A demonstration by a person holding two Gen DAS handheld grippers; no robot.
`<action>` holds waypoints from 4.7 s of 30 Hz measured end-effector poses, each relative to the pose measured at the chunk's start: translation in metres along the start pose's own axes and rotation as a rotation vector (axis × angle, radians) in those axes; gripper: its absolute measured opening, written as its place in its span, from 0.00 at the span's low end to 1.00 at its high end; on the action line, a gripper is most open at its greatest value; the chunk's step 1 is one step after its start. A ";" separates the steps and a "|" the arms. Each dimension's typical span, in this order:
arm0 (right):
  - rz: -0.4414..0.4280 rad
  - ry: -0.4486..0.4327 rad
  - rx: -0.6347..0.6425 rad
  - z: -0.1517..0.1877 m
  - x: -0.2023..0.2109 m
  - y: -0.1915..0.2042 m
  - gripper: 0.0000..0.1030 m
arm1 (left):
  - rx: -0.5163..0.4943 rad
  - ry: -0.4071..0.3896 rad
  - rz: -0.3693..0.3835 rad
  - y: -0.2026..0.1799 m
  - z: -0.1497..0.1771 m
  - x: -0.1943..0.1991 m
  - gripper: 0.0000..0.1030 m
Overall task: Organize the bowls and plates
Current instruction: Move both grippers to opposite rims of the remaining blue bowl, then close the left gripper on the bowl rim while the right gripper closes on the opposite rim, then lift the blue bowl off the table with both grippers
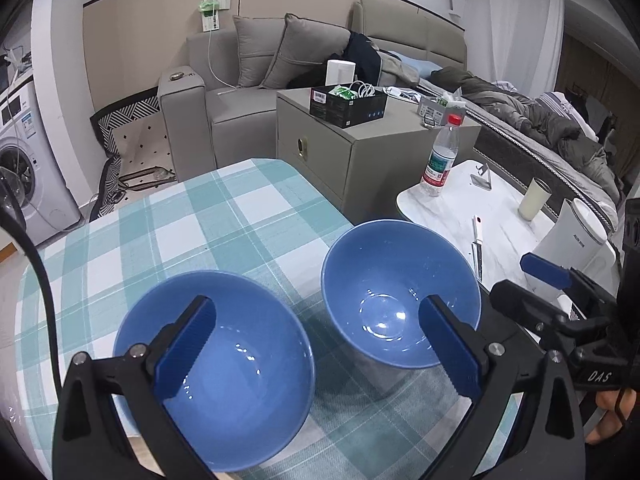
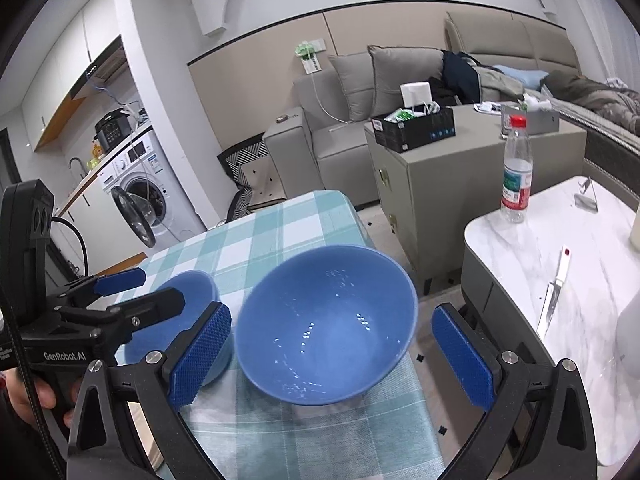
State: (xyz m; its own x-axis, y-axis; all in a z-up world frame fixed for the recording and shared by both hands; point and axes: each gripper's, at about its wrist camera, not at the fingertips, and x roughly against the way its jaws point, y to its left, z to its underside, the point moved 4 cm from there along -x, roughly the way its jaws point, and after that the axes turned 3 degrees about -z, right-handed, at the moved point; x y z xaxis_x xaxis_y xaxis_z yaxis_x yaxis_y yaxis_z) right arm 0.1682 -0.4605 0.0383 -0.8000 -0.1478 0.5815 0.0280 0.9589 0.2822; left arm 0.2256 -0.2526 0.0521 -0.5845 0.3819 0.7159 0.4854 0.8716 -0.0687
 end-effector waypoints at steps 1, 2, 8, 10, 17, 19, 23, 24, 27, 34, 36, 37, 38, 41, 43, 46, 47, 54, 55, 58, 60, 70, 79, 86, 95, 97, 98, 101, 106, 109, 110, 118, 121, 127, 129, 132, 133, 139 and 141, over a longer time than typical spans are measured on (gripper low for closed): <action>0.001 0.003 -0.004 0.000 -0.002 -0.002 0.99 | -0.004 0.004 0.001 -0.001 -0.001 -0.003 0.98; 0.000 0.006 -0.009 0.000 -0.004 -0.004 0.99 | -0.008 0.007 0.001 -0.002 -0.003 -0.006 0.98; -0.003 0.032 -0.031 0.003 -0.016 -0.012 0.99 | -0.001 0.053 0.027 -0.004 -0.009 -0.027 0.90; -0.007 0.039 -0.035 0.005 -0.019 -0.013 0.99 | -0.001 0.062 0.033 -0.005 -0.010 -0.033 0.85; -0.006 0.056 -0.056 0.009 -0.029 -0.021 0.99 | 0.002 0.118 0.061 -0.010 -0.010 -0.052 0.67; -0.003 0.058 -0.057 0.010 -0.031 -0.023 0.99 | 0.008 0.128 0.066 -0.010 -0.009 -0.056 0.65; 0.002 0.064 -0.064 0.011 -0.035 -0.026 0.99 | -0.004 0.143 0.064 -0.013 -0.010 -0.063 0.59; 0.005 0.070 -0.067 0.012 -0.038 -0.028 0.98 | -0.006 0.146 0.062 -0.013 -0.010 -0.065 0.59; 0.011 0.085 -0.077 0.015 -0.043 -0.033 0.93 | -0.021 0.157 0.039 -0.012 -0.010 -0.071 0.58; 0.028 0.125 -0.112 0.022 -0.057 -0.045 0.79 | -0.052 0.196 0.024 -0.015 -0.006 -0.086 0.53; 0.030 0.128 -0.117 0.023 -0.059 -0.047 0.77 | -0.072 0.204 0.014 -0.017 -0.004 -0.089 0.52; 0.032 0.131 -0.120 0.024 -0.060 -0.048 0.75 | -0.079 0.209 0.013 -0.018 -0.003 -0.090 0.52; 0.034 0.135 -0.120 0.024 -0.061 -0.048 0.74 | -0.085 0.218 0.013 -0.019 -0.002 -0.092 0.51; 0.041 0.147 -0.113 0.026 -0.064 -0.048 0.69 | -0.109 0.236 0.004 -0.023 0.001 -0.097 0.48; 0.039 0.156 -0.112 0.027 -0.067 -0.048 0.66 | -0.118 0.239 -0.006 -0.026 0.002 -0.097 0.48; 0.053 0.161 -0.111 0.028 -0.068 -0.047 0.59 | -0.131 0.246 -0.020 -0.028 0.003 -0.099 0.48; 0.055 0.159 -0.113 0.029 -0.068 -0.047 0.57 | -0.138 0.250 -0.024 -0.028 0.003 -0.099 0.47; 0.070 0.168 -0.098 0.033 -0.075 -0.037 0.49 | -0.188 0.273 -0.088 -0.033 0.005 -0.105 0.45; 0.060 0.171 -0.098 0.033 -0.075 -0.035 0.49 | -0.193 0.275 -0.094 -0.034 0.005 -0.107 0.45; 0.042 0.184 -0.095 0.035 -0.078 -0.032 0.47 | -0.219 0.282 -0.115 -0.037 0.008 -0.111 0.45; 0.043 0.189 -0.094 0.037 -0.080 -0.032 0.47 | -0.231 0.284 -0.137 -0.040 0.008 -0.114 0.45; 0.034 0.217 -0.105 0.044 -0.091 -0.035 0.43 | -0.245 0.283 -0.169 -0.035 0.006 -0.117 0.33; 0.045 0.220 -0.101 0.045 -0.094 -0.035 0.42 | -0.230 0.272 -0.154 -0.031 0.005 -0.115 0.27; 0.040 0.219 -0.105 0.045 -0.094 -0.036 0.42 | -0.253 0.279 -0.181 -0.034 0.005 -0.117 0.27; 0.042 0.219 -0.105 0.045 -0.094 -0.035 0.42 | -0.254 0.282 -0.184 -0.035 0.005 -0.117 0.27; 0.044 0.220 -0.102 0.045 -0.094 -0.035 0.42 | -0.248 0.281 -0.178 -0.034 0.005 -0.117 0.27; 0.041 0.219 -0.104 0.045 -0.094 -0.035 0.42 | -0.243 0.280 -0.173 -0.034 0.005 -0.116 0.27; 0.025 0.220 -0.116 0.045 -0.094 -0.039 0.42 | -0.237 0.274 -0.164 -0.034 0.005 -0.114 0.27; 0.036 0.217 -0.119 0.045 -0.092 -0.040 0.42 | -0.233 0.277 -0.148 -0.036 0.006 -0.113 0.27; 0.037 0.218 -0.120 0.044 -0.092 -0.040 0.42 | -0.233 0.279 -0.148 -0.036 0.007 -0.114 0.27; 0.038 0.218 -0.120 0.044 -0.091 -0.038 0.42 | -0.233 0.279 -0.146 -0.036 0.007 -0.113 0.27; 0.029 0.218 -0.128 0.044 -0.092 -0.039 0.42 | -0.236 0.283 -0.147 -0.036 0.007 -0.114 0.27; 0.030 0.218 -0.128 0.045 -0.091 -0.039 0.42 | -0.238 0.282 -0.148 -0.036 0.007 -0.113 0.27; 0.029 0.216 -0.133 0.044 -0.091 -0.040 0.42 | -0.235 0.288 -0.137 -0.036 0.008 -0.114 0.27; 0.026 0.215 -0.138 0.044 -0.090 -0.041 0.42 | -0.240 0.289 -0.132 -0.037 0.009 -0.113 0.27; 0.025 0.214 -0.139 0.044 -0.090 -0.042 0.42 | -0.238 0.289 -0.125 -0.037 0.009 -0.112 0.27; 0.026 0.215 -0.138 0.044 -0.090 -0.043 0.42 | -0.238 0.289 -0.122 -0.037 0.009 -0.112 0.27; 0.009 0.217 -0.154 0.044 -0.088 -0.044 0.42 | -0.233 0.285 -0.104 -0.036 0.009 -0.110 0.27; -0.001 0.220 -0.162 0.044 -0.088 -0.045 0.42 | -0.235 0.286 -0.103 -0.036 0.009 -0.110 0.27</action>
State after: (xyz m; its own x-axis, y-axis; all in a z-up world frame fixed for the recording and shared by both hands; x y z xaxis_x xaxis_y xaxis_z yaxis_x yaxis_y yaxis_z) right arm 0.2109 -0.4799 -0.0595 -0.6513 -0.2143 0.7279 0.1369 0.9103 0.3906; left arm 0.2662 -0.3233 -0.0303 -0.4487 0.1662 0.8781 0.5891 0.7939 0.1508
